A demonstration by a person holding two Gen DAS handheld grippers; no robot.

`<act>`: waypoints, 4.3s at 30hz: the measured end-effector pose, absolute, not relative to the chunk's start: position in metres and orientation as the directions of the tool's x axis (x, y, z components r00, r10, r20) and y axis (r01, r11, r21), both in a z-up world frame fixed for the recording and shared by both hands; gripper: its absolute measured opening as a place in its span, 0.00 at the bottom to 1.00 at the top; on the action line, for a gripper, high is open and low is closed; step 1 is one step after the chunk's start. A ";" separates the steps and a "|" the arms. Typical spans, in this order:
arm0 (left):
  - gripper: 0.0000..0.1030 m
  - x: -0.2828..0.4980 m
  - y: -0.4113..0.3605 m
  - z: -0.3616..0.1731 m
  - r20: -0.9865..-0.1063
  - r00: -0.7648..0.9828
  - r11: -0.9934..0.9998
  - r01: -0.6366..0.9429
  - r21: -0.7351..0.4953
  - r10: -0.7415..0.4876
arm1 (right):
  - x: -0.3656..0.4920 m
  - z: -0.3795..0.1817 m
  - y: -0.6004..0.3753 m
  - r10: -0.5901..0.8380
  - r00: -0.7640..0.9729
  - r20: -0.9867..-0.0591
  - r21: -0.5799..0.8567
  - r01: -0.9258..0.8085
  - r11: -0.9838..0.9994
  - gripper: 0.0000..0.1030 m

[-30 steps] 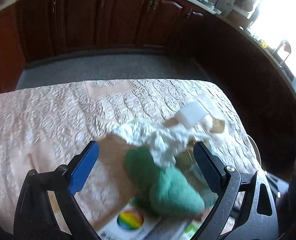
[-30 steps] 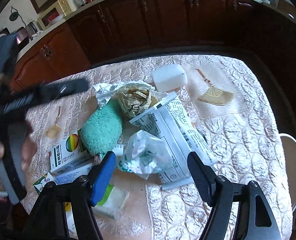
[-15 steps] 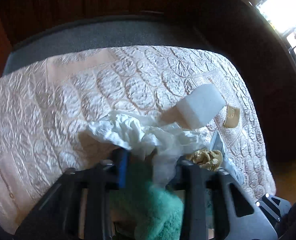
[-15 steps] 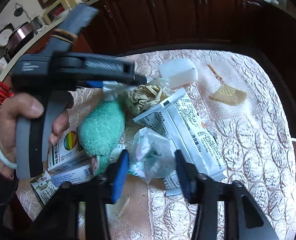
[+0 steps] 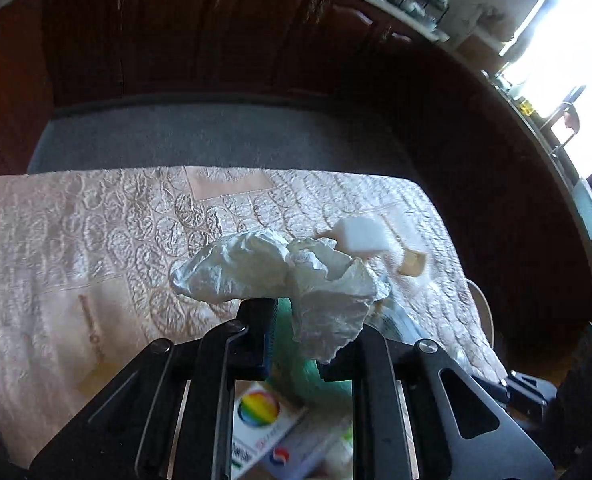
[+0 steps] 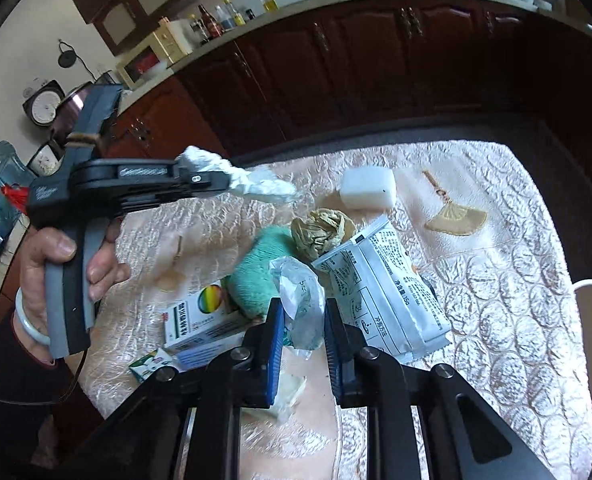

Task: Collect trash
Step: 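Grasp the crumpled tissue with the left tool while the right tool grasps the plastic bag, then carry tissue and plastic bag over the bucket and open both tools, then move both open tools back over the table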

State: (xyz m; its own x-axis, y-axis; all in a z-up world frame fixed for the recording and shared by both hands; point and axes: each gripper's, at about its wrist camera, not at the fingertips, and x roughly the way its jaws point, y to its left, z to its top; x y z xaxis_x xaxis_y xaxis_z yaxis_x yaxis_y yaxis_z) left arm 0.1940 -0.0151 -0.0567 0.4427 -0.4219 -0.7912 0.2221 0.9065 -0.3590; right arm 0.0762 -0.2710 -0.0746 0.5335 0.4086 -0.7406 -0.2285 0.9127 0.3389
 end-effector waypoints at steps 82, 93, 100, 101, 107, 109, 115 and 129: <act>0.61 0.084 -0.381 -0.099 -0.823 0.180 0.691 0.653 -0.310 -0.538 | -0.067 -0.088 -0.574 -0.050 0.567 -0.822 0.242 0.427 0.871 0.36; 0.60 0.087 -0.355 -0.084 -0.813 0.247 0.731 0.620 -0.286 -0.528 | -0.055 -0.084 -0.548 -0.036 0.571 -0.820 0.221 0.374 0.901 0.39; 0.60 0.090 -0.336 -0.073 -0.800 0.306 0.763 0.588 -0.268 -0.516 | -0.051 -0.074 -0.536 -0.041 0.589 -0.807 0.218 0.362 0.906 0.45; 0.60 0.090 -0.331 -0.071 -0.798 0.313 0.768 0.583 -0.265 -0.514 | -0.050 -0.072 -0.534 -0.044 0.588 -0.807 0.214 0.362 0.907 0.45; 0.61 0.090 -0.300 -0.066 -0.788 0.377 0.795 0.564 -0.222 -0.487 | -0.046 -0.065 -0.518 -0.073 0.597 -0.799 0.180 0.353 0.918 0.45; 0.61 0.091 -0.290 -0.064 -0.786 0.394 0.806 0.552 -0.213 -0.477 | -0.043 -0.061 -0.511 -0.068 0.604 -0.794 0.184 0.345 0.920 0.47; 0.61 0.092 -0.253 -0.059 -0.778 0.441 0.833 0.522 -0.183 -0.448 | -0.035 -0.053 -0.491 -0.061 0.625 -0.778 0.183 0.319 0.930 0.57; 0.79 0.093 -0.172 -0.043 -0.747 0.542 0.891 0.430 -0.147 -0.385 | -0.013 -0.045 -0.440 0.006 0.638 -0.770 0.183 0.213 0.960 0.58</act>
State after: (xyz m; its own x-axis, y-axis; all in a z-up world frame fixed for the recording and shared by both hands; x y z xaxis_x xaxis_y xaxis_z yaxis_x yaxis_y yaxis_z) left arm 0.0934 -0.1724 -0.0433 0.5425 -0.3847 -0.7468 0.4298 0.8909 -0.1467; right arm -0.0131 -0.4403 -0.0448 0.6377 0.0056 -0.7703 0.2131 0.9597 0.1834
